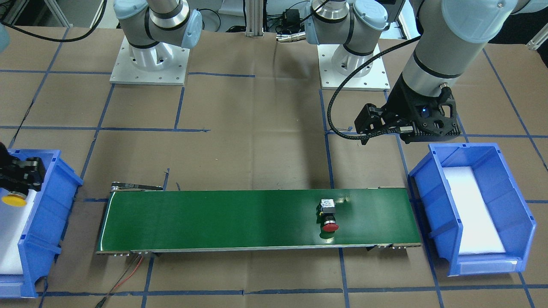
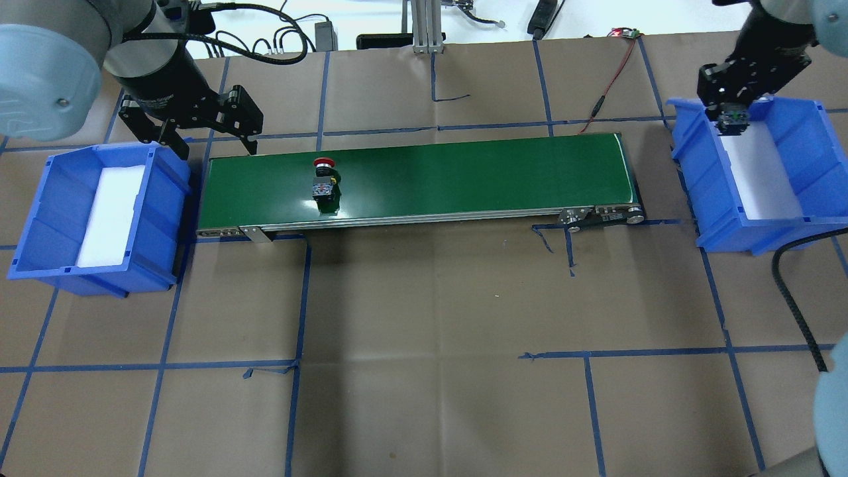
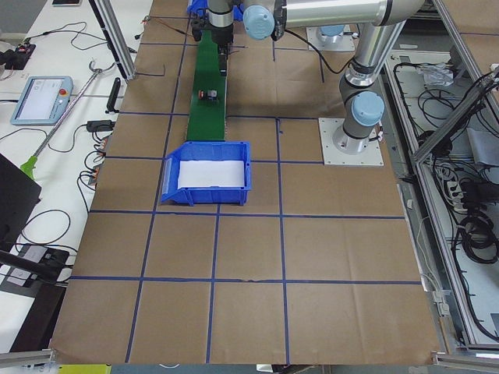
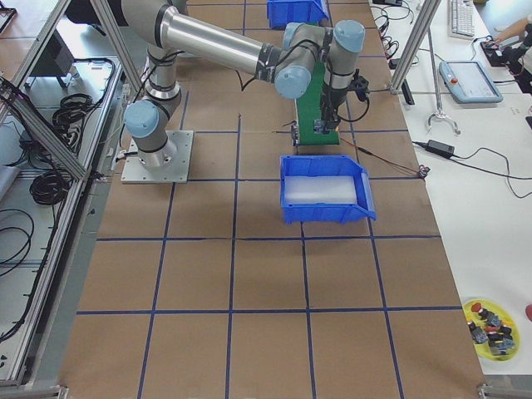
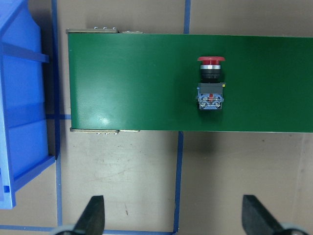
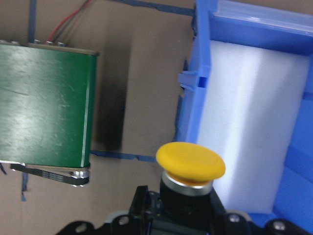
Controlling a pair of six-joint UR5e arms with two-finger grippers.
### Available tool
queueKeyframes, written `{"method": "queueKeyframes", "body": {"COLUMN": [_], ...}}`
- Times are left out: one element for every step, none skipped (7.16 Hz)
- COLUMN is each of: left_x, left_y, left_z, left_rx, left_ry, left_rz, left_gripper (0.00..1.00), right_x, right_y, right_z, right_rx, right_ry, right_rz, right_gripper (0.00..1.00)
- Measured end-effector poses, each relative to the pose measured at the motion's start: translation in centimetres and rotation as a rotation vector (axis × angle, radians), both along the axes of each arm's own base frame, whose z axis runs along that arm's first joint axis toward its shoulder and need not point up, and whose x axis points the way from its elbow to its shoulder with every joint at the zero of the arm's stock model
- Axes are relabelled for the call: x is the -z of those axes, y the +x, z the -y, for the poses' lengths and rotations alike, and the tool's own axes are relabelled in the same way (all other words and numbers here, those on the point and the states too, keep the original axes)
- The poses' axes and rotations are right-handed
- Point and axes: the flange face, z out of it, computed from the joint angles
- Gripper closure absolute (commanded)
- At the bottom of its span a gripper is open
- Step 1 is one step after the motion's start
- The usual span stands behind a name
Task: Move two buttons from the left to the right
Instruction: 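Carry the yellow button with the right gripper to the far blue bin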
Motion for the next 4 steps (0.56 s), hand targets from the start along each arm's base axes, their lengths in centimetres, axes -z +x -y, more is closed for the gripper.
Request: {"method": "queueKeyframes", "body": {"left_x": [0.0,0.1,0.1,0.1], "left_y": [0.0,0.0,0.0,0.0], "left_z": [-0.1,-0.1,-0.1,-0.1], "left_rx": [0.0,0.001,0.001,0.001], "left_ry": [0.0,0.001,0.001,0.001], "left_rz": [0.0,-0.001,0.0,0.0], "left_gripper": [0.0,0.0,0.0,0.0], "right_x": [0.9,2.6,4.6,6.8], "right_y": [-3.4,-6.2,-8.2,-9.6], "right_z": [-0.8,-1.7,-2.6,-3.3], "right_rx": [-0.013,-0.025,-0.037,-0.047], "right_ry": [0.012,0.008,-0.017,-0.048], "right_rz": [0.011,0.018,0.023,0.032], "right_gripper": [0.96,0.96,0.96,0.96]}}
